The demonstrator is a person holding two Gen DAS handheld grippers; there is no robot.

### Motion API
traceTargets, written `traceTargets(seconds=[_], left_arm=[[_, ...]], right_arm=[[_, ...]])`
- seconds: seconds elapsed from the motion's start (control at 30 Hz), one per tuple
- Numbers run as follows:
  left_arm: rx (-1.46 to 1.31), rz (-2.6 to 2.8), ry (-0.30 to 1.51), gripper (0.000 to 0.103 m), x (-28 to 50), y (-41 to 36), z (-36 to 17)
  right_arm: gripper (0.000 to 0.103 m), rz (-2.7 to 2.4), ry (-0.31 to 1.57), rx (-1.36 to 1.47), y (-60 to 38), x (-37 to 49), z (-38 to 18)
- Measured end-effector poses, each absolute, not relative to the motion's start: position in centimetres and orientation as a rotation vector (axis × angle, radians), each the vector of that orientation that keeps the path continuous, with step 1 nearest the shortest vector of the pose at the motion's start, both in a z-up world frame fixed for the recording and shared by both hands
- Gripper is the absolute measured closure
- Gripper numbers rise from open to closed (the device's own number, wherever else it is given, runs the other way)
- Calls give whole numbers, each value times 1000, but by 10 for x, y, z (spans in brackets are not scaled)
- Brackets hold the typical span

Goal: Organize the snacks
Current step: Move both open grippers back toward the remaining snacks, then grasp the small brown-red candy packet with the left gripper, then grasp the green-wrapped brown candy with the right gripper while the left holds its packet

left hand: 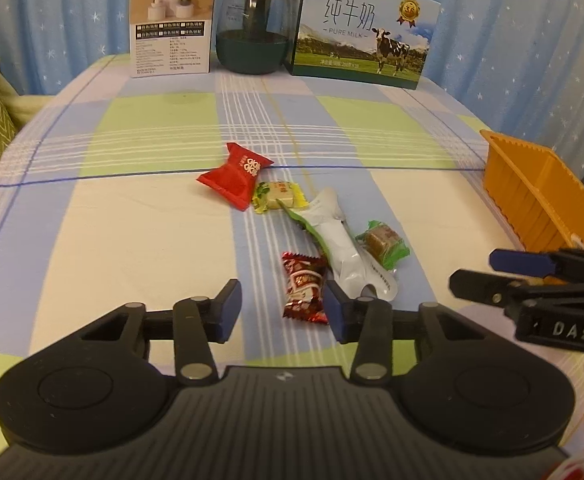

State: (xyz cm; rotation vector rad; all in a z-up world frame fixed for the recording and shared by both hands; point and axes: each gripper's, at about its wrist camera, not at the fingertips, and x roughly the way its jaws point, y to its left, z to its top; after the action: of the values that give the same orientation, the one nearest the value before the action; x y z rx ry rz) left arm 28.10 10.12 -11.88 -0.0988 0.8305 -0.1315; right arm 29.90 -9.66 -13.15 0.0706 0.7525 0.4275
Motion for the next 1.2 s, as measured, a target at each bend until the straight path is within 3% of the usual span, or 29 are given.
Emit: traceTargets(seconds=[0.33,0.47,0.7,0.77,0.9,1.2], left_arm=[[-86,-157,847,73,296,94,-131],[-45,-149,853,84,299,92,-133],[-78,-111,841,85,297,105,-127],[-88,-107,837,85,297,108,-125],[-102,-107,833,85,296,109,-124],[-104,-122,829,85,295,104,-122]], right_arm=[[40,442,745,85,-88,313,-135],[40,472,737,81,-80,317,-137],[41,510,718,77,-62,325,-140],[51,513,715,78,-59,327,-141],[56,512,704,63,-53,331,-142],[77,509,714,56,-48,339,-148]])
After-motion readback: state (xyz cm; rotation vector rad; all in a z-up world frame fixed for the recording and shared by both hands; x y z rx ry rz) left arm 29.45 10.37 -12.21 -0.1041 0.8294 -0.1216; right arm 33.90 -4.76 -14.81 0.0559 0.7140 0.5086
